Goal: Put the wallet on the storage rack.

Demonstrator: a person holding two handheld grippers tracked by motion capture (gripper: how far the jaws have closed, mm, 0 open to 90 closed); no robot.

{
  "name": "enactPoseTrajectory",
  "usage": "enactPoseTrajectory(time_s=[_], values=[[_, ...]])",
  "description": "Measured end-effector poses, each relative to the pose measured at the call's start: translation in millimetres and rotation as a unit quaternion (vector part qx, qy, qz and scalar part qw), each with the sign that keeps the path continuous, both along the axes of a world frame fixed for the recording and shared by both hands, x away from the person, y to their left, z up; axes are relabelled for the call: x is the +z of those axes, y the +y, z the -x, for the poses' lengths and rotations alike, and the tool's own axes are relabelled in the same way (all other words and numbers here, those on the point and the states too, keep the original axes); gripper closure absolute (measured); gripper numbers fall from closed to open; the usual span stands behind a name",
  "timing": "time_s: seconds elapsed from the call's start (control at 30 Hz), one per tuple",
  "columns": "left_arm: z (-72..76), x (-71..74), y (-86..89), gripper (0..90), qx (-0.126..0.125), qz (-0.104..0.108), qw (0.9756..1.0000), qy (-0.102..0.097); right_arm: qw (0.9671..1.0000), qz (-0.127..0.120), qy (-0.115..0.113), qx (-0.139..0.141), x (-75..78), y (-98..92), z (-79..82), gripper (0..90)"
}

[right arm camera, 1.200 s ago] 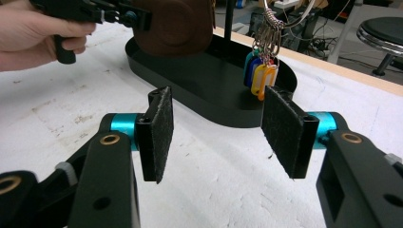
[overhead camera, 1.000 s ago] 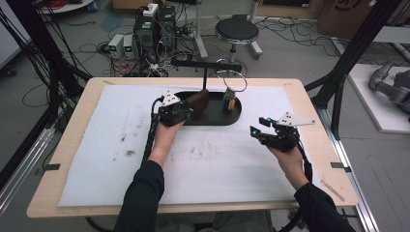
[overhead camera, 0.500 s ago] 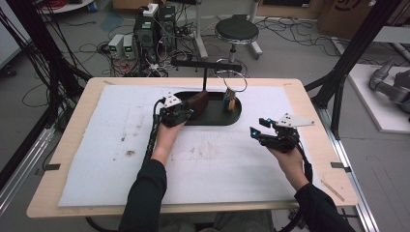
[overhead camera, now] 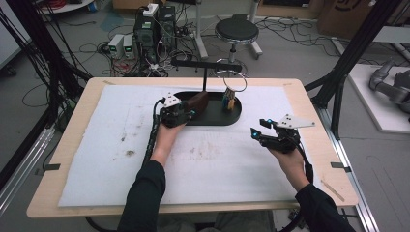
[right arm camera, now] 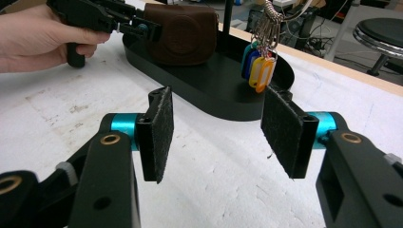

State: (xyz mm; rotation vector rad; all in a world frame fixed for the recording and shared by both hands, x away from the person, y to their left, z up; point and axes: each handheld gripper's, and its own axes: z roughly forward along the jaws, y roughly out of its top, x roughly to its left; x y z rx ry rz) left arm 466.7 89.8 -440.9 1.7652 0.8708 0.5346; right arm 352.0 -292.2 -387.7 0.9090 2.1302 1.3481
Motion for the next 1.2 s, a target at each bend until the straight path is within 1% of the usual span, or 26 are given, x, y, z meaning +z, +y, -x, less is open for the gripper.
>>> enactPoseTrajectory(time_s=[0.07,0.13,0.2,0.27,0.37,0.47,0.5,0.57,0.63,0.67,0.7,0.77,0.87,0.93,1.03,1.07,1.17,1.2], values=[[0.9,1.0,-0.4,46.8,0.004,-0.011,0.9999,0.001,1.0000,0.000,0.000,0.000,-0.1,0.5,0.0,45.6],[1.6,2.0,-0.4,39.3,0.007,-0.012,0.9999,0.007,1.0000,0.000,-0.002,0.001,-0.2,0.5,-0.6,45.4],[3.1,4.0,-0.1,34.8,0.007,-0.011,0.9998,0.015,1.0000,0.000,-0.004,-0.001,-0.2,0.2,-1.0,45.2],[5.9,7.9,0.4,29.7,0.009,-0.017,0.9996,0.019,1.0000,-0.003,-0.002,-0.002,-0.2,0.0,-1.2,44.9],[12.6,17.4,2.5,27.3,-0.004,-0.016,0.9996,0.024,1.0000,-0.006,-0.003,-0.004,0.1,-2.0,-2.0,44.3],[22.8,30.3,4.2,25.5,-0.018,-0.012,0.9995,0.024,0.9999,-0.009,-0.001,-0.006,0.3,-4.2,-2.5,43.2],[26.8,35.3,4.7,25.5,-0.022,-0.016,0.9994,0.022,0.9999,-0.012,0.001,-0.006,0.4,-4.8,-2.4,42.9],[37.3,44.7,6.3,25.5,-0.034,-0.016,0.9992,0.011,0.9999,-0.014,0.002,-0.008,0.8,-6.4,-2.2,42.0],[50.9,51.5,8.8,25.6,-0.038,-0.014,0.9991,-0.016,0.9998,-0.015,0.004,-0.008,1.1,-7.7,-1.7,41.4],[57.3,54.0,10.7,25.7,-0.041,-0.011,0.9988,-0.024,0.9999,-0.015,0.002,-0.007,1.1,-8.8,-2.0,40.7],[63.4,56.1,12.8,25.8,-0.044,-0.006,0.9986,-0.028,0.9999,-0.015,0.002,-0.008,1.0,-9.7,-2.1,39.6],[74.8,58.9,19.3,25.7,-0.053,-0.007,0.9980,-0.036,0.9998,-0.018,0.004,-0.010,1.0,-11.2,-2.1,37.9],[91.6,60.2,30.4,25.8,-0.061,-0.006,0.9972,-0.043,0.9997,-0.023,0.004,-0.004,1.1,-13.6,-1.9,34.3],[101.7,60.0,39.2,25.8,-0.071,-0.005,0.9966,-0.041,0.9997,-0.025,0.004,0.000,1.3,-15.0,-1.1,31.7],[115.4,59.5,52.8,25.8,-0.079,-0.005,0.9960,-0.040,0.9996,-0.027,0.003,0.003,1.6,-18.5,-0.7,29.3],[119.7,59.5,57.1,25.8,-0.078,-0.005,0.9961,-0.041,0.9997,-0.026,0.002,0.001,1.3,-19.8,-1.4,28.1],[131.3,60.1,70.2,25.7,-0.072,-0.003,0.9963,-0.047,0.9995,-0.030,0.011,-0.006,0.1,-23.8,-3.8,26.1],[134.7,60.1,74.2,25.7,-0.070,-0.006,0.9963,-0.049,0.9994,-0.031,0.012,-0.009,-0.3,-25.1,-4.5,25.9]])
